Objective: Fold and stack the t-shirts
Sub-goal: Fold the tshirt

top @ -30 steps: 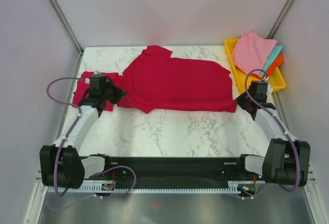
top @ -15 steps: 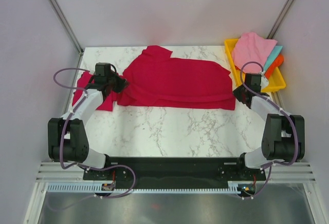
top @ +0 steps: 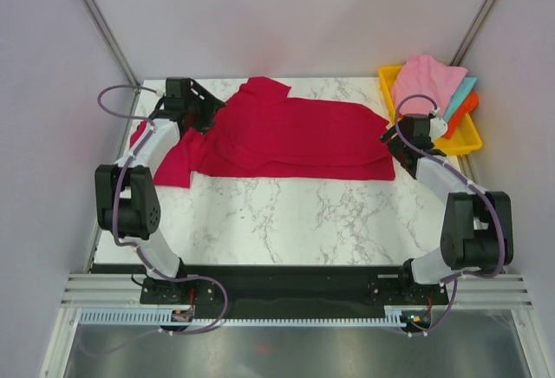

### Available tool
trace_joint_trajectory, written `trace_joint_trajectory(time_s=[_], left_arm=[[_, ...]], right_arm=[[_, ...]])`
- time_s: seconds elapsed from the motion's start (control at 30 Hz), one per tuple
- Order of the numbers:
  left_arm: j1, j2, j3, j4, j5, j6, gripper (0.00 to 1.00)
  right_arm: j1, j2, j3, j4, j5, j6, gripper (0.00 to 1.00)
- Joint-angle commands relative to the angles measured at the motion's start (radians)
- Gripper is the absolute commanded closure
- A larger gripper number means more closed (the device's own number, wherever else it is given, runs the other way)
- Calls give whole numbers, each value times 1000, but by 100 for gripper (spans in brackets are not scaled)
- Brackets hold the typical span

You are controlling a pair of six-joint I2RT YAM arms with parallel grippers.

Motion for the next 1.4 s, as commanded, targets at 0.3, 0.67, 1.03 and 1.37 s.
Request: trace_joint_trajectory(time_s=[0.3, 0.67, 1.03, 1.37], left_arm=[[-22, -421, -512, 133, -5, -90, 42], [-29, -410, -700, 354, 80, -10, 44], [-19, -451, -726, 305, -36, -13, 45], [-7, -459, -726, 251, -152, -18, 44]], right_arm=[[69, -390, -355, 53, 81, 81, 50], [69, -222, -418, 197, 36, 153, 39], [69, -94, -366, 200, 122, 184, 66], [-20, -284, -433, 92, 178, 240, 100]])
